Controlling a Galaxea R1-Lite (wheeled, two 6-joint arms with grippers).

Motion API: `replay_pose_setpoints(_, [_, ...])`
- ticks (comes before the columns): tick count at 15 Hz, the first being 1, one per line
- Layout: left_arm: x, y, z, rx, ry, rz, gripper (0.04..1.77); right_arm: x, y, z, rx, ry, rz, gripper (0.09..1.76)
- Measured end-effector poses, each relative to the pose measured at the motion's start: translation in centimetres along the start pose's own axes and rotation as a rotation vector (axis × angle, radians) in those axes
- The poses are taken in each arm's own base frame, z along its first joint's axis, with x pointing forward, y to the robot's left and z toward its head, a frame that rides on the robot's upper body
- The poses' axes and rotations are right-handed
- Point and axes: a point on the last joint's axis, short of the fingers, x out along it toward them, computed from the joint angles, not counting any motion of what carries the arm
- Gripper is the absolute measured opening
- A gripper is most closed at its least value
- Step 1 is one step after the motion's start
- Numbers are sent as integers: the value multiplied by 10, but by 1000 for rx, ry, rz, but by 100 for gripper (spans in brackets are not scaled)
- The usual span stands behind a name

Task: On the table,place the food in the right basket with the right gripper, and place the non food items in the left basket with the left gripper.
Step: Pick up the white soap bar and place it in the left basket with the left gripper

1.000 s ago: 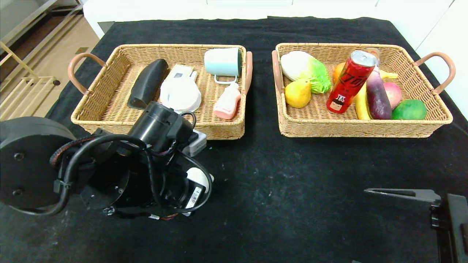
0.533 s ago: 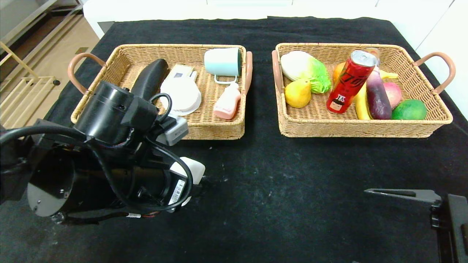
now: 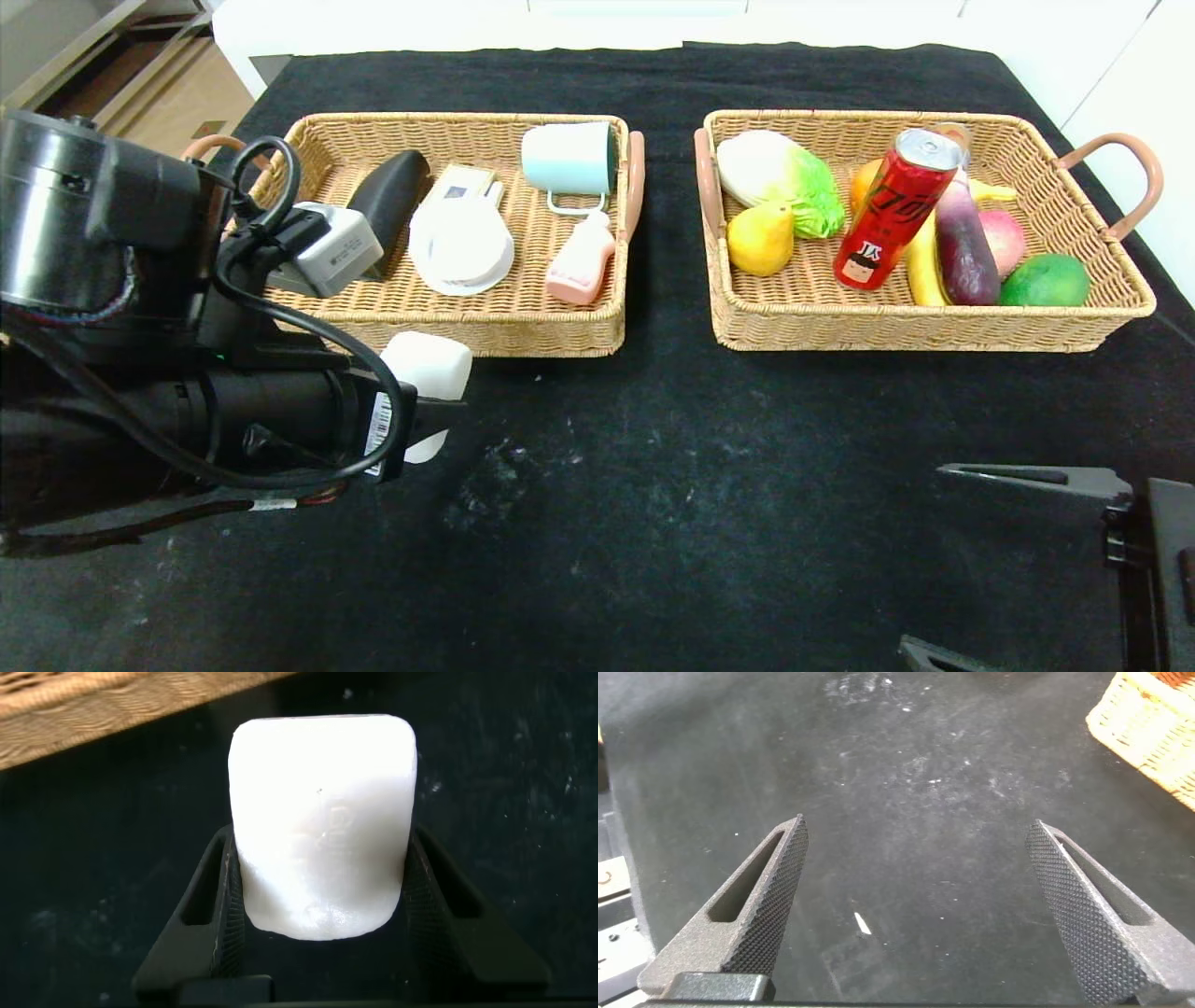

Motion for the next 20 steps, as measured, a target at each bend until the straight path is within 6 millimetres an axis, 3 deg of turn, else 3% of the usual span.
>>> replay_pose_setpoints(5, [-10, 23, 17, -74, -151, 69, 101, -2, -7, 3, 3, -8, -48, 171])
replay_pose_setpoints(8, [-4, 34, 29, -94, -206, 118, 101, -3, -10, 5, 5, -16, -65, 171])
replay_pose_setpoints(15, [25, 58, 66, -150, -257, 211, 101, -7, -14, 8, 4, -29, -91, 171])
replay_pose_setpoints(20, [46, 79, 81, -175, -268, 276, 101, -7, -13, 7, 4, -28, -86, 171])
